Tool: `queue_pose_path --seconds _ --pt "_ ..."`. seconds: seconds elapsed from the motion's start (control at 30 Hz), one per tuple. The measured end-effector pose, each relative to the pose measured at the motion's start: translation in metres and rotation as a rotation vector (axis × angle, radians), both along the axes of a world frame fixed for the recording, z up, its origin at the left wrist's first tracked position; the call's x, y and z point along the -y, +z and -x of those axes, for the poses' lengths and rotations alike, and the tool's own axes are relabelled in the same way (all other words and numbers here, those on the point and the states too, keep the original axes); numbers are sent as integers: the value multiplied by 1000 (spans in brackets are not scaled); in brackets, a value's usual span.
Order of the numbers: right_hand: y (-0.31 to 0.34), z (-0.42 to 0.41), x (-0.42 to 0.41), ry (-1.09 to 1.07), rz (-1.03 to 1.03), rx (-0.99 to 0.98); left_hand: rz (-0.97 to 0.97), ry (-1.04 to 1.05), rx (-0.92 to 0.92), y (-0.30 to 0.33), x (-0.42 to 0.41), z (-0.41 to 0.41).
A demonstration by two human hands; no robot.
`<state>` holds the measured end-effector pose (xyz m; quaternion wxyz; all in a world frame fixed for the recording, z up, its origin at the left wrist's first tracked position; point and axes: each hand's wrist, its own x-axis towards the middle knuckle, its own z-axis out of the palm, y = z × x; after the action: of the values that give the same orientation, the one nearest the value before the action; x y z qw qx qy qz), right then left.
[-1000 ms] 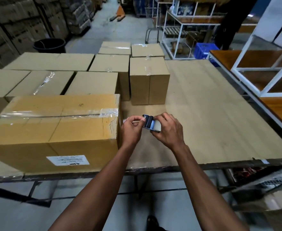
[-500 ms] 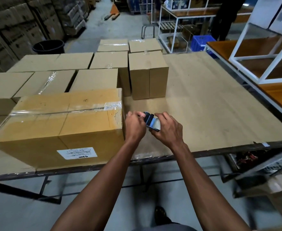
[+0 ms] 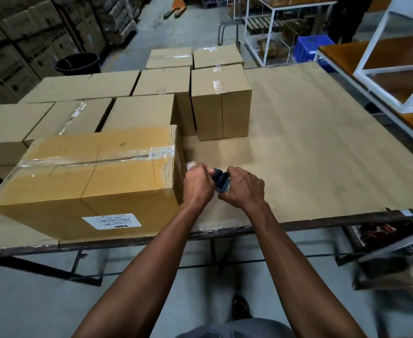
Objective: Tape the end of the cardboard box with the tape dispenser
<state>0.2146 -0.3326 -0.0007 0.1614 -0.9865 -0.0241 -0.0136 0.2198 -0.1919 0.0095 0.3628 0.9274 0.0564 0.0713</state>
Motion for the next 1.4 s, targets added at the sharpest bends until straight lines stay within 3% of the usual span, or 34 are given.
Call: queue_pose_path --seconds 0.53,0.9,1.07,1.2,1.4 --pt "-23 -31 36 34 97 -95 -13 -4 -211 -10 29 -32" --pt "-20 -49 60 90 153 -130 486 107 -395 -22 32 -53" --pt "-6 -54 60 108 235 -179 618 135 -433 -19 29 -57" --pt "9 -61 54 131 328 -263 521 80 -415 -18 30 -56" --pt "15 -60 48 175 325 -204 357 -75 -376 -9 22 -59"
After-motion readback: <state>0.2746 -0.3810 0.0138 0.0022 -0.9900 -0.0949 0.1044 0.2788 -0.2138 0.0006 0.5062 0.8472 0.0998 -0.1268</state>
